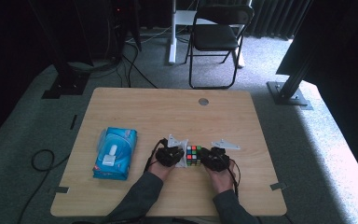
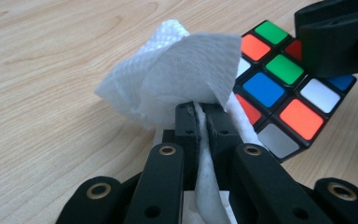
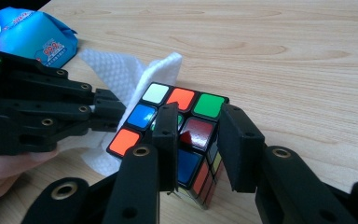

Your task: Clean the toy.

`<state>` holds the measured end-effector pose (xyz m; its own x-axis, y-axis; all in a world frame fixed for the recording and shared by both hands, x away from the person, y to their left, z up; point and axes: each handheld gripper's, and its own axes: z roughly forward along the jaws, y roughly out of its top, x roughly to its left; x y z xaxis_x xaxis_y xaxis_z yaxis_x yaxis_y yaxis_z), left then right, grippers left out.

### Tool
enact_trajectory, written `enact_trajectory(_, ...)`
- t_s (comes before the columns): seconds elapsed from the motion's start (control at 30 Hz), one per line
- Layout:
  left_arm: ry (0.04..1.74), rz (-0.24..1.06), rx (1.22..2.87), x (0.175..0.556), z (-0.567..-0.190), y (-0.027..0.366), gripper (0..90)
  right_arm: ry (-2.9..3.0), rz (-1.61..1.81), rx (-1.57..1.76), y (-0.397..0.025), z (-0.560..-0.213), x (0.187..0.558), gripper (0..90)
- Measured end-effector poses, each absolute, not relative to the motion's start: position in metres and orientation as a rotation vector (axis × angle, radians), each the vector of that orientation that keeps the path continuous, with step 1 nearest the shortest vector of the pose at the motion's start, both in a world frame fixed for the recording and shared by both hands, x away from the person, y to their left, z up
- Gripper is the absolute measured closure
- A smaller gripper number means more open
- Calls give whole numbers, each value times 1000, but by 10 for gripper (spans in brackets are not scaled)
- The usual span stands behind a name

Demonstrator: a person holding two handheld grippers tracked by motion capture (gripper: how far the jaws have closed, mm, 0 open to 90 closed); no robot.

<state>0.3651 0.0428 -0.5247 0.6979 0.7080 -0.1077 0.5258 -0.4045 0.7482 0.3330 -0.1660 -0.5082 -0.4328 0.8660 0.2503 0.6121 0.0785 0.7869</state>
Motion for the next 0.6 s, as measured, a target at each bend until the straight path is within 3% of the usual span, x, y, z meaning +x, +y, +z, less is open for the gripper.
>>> enact_trajectory(0.6, 873, 245, 2022, 349, -511, 49, 860, 2079, 1283, 1488, -166, -508, 333, 698)
